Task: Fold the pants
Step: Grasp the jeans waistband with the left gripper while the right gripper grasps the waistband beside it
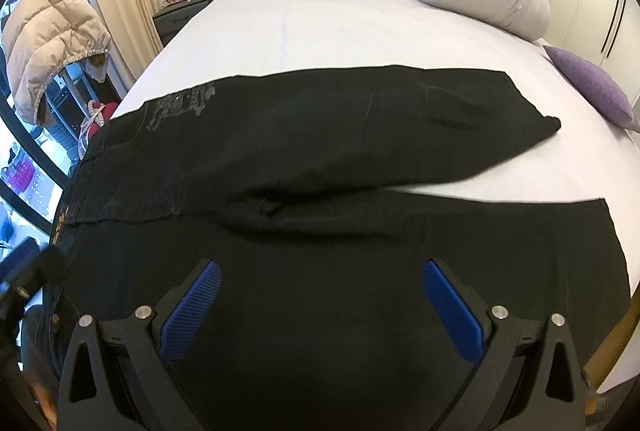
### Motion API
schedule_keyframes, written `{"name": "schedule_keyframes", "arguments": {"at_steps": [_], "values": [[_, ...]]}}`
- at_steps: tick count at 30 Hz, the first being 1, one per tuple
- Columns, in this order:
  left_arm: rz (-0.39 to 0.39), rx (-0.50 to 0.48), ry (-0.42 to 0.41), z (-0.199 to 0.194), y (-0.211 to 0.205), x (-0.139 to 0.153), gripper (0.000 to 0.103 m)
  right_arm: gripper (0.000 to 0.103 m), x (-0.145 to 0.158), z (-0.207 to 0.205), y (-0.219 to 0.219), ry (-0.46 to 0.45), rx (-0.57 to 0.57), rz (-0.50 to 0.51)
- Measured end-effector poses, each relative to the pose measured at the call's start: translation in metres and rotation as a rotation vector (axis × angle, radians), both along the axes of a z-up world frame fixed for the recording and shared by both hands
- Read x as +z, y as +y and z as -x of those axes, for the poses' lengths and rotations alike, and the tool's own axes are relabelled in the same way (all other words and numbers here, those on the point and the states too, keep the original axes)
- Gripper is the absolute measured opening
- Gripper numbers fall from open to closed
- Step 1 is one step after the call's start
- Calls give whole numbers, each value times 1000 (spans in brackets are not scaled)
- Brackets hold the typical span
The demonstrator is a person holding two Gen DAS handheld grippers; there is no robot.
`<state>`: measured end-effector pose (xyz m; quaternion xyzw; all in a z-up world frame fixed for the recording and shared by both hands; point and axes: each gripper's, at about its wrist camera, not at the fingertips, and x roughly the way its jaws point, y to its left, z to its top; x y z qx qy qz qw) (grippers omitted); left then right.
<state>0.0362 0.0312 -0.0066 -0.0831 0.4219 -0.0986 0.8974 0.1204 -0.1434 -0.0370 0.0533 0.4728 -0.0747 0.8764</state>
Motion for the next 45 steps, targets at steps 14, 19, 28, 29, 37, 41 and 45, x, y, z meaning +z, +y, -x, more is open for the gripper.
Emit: {"name": "schedule_keyframes", "arguments": {"at_steps": [14,19,28,29,37,41,45], "values": [[-138,-72,93,-176,35,-8,103,103,0,-59,-19,-30,119,-61],[-164,-373,214,-281,27,-32,70,101,3,-78,-23,-31,218,-101],[-197,-597,417,-361,36,-79,67,86,-7,-98,-22,-1,361,-162],[-201,-621,433,-363,36,-83,67,81,-9,-100,-20,8,375,-173],[-284,-633,444,-378,32,-84,19,71,-6,-127,-3,23,479,-184],[-349,-609,343,-355,26,-70,5,70,2,-146,7,1,543,-171],[-333,-578,246,-333,31,-50,4,68,13,-167,19,-3,632,-140]]}}
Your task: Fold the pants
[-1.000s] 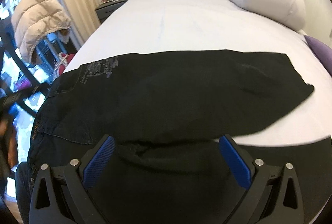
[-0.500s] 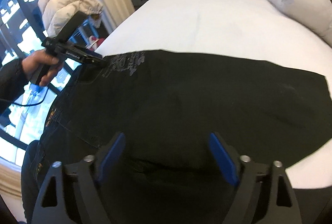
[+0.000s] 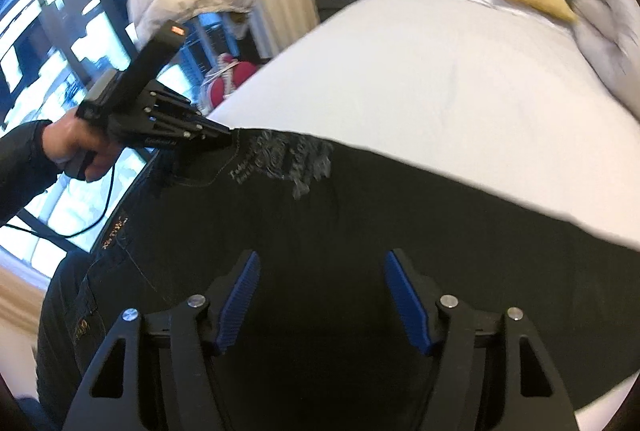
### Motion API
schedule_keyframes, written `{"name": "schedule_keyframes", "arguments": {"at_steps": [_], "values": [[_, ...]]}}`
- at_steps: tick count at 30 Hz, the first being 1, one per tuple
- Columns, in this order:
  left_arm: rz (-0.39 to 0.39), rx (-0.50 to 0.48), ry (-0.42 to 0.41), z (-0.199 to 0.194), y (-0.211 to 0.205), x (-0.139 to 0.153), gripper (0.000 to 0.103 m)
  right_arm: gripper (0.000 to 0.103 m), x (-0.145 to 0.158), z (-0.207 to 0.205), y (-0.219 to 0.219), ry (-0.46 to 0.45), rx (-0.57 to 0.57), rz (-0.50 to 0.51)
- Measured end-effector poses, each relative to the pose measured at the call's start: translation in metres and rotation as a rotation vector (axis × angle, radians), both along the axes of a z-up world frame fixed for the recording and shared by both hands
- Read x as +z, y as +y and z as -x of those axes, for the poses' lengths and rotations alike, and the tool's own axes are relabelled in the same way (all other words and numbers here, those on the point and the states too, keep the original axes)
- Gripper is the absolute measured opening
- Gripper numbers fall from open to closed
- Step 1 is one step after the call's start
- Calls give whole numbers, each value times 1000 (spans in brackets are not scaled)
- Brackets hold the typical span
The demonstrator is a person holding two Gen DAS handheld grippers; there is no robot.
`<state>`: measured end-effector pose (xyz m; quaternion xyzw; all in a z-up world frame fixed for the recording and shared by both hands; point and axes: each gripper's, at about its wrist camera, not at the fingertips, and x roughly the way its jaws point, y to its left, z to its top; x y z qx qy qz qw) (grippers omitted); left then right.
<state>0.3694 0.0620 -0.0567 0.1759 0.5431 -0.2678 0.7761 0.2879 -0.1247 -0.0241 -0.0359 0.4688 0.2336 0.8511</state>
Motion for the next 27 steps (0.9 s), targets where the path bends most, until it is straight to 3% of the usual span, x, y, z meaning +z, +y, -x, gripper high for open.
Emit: {"name": "schedule_keyframes", "arguments": {"at_steps": [5,13,15,18,20,21,23,27], "values": [[93,22,-70,25,20,32,4,66,16,-28,24,-43,143,83],[135,7,-139,69,34,62,4,63,10,-70,64,-20,374,232],[137,9,-142,67,30,63,4,57,3,-75,72,-2,414,284],[146,13,-146,82,28,66,4,41,-6,-83,78,32,438,315],[150,15,-148,89,28,66,4,19,-9,-86,79,41,434,315],[153,16,-148,93,33,66,4,15,-10,-87,78,46,426,302],[158,21,-149,95,32,64,4,9,-9,-87,78,59,406,271],[166,36,-150,99,33,65,4,7,-5,-81,70,115,310,145]]}}
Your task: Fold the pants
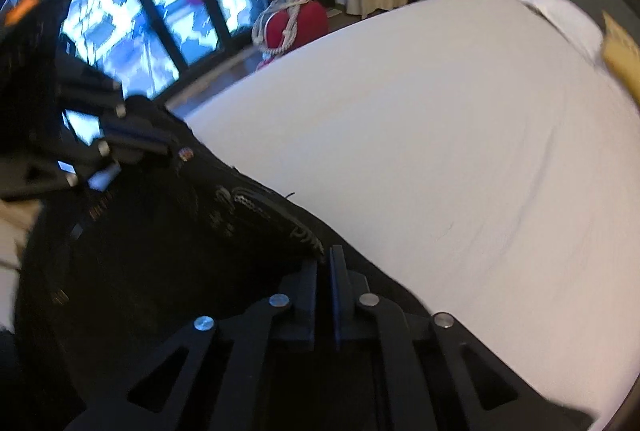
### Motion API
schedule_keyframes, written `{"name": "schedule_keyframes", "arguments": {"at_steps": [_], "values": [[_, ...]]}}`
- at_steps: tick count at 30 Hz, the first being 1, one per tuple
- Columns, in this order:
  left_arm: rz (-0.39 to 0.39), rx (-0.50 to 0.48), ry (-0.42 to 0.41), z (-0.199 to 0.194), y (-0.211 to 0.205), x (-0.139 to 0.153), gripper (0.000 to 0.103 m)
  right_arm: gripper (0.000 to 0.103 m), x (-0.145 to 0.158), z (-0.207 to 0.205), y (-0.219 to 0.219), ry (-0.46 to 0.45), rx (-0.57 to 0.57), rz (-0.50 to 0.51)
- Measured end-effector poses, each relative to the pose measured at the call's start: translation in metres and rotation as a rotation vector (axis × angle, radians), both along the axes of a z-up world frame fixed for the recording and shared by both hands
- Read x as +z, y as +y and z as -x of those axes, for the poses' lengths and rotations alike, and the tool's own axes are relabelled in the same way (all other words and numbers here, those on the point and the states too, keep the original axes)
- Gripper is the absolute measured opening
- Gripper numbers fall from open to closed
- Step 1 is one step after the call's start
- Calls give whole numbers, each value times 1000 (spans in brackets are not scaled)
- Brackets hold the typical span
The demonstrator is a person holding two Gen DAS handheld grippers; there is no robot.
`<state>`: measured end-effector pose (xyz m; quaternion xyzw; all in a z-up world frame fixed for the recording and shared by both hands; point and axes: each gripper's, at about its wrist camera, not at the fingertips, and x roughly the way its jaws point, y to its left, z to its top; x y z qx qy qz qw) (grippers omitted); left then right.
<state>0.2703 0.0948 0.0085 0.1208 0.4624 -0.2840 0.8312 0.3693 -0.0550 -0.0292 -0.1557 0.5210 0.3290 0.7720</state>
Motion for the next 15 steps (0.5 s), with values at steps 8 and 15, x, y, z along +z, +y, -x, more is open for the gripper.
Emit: {"name": "schedule_keyframes", "arguments": {"at_steps": [8,15], "values": [[10,4,23,41,-7,1,4,7,4,40,2,106,-123,-240],[0,-14,52,88,-3,6,4,7,7,108,17,60,-20,-190]]}}
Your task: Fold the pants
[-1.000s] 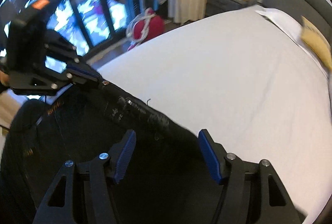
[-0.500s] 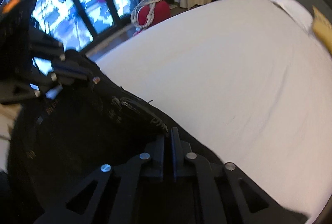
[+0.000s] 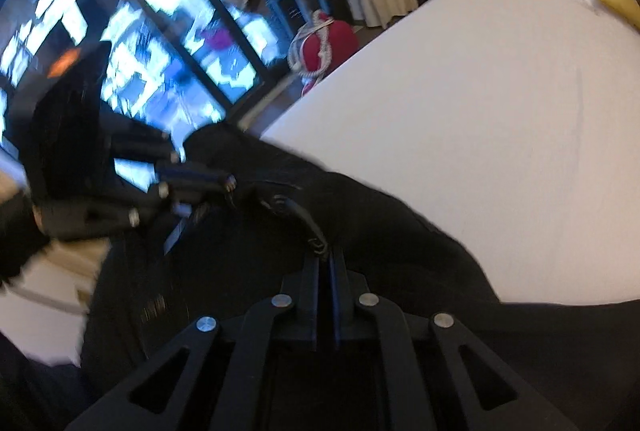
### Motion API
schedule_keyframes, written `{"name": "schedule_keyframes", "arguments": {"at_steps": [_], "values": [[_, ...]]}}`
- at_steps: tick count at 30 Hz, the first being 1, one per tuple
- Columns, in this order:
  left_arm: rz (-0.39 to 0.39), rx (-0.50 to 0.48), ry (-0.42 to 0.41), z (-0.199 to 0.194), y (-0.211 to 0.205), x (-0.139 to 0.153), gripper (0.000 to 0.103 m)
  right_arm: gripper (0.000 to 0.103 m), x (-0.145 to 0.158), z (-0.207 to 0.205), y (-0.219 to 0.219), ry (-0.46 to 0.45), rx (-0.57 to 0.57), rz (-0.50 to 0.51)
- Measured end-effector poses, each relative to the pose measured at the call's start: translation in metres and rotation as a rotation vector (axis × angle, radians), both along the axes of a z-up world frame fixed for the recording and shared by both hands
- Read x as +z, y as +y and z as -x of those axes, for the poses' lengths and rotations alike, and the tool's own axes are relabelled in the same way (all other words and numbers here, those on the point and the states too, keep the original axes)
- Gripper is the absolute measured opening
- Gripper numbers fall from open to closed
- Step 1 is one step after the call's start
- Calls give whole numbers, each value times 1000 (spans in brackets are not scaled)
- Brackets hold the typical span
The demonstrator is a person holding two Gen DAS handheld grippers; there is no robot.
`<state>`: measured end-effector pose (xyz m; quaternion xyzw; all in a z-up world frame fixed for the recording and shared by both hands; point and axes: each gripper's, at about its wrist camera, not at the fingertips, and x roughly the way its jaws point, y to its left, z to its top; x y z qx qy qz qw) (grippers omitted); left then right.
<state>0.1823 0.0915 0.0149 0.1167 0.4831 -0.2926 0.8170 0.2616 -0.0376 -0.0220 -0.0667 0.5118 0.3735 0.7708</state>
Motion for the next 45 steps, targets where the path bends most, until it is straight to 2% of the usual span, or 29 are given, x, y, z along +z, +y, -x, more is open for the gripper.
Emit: {"name": "schedule_keyframes", "arguments": {"at_steps": [3,4,9,13,17,21,31,35,36,45], "values": [[-24,-38,4,28,-3,-2,4,7,3,43,10,-71,117,119],[-26,-61,14,40,-6,-3,4,7,2,64,16,-106,173,187],[-74,-141,48,93,-28,-18,4,7,-3,133,32,-210,334,386],[-77,-145,91,120,-34,-30,4,6,-12,177,41,-248,379,442],[-85,-146,103,138,-37,-30,4,6,-26,215,55,-292,422,503],[-113,-161,106,153,-44,-32,4,6,-36,237,72,-308,414,517],[-118,-198,125,161,-43,-33,4,6,-38,263,73,-331,375,544],[-114,-198,133,164,-28,-40,4,6,-41,266,79,-334,375,554],[-115,-196,132,172,-24,-50,4,6,-41,260,83,-335,375,557],[-110,-171,137,170,-26,-58,5,8,-46,275,81,-329,350,571]]}}
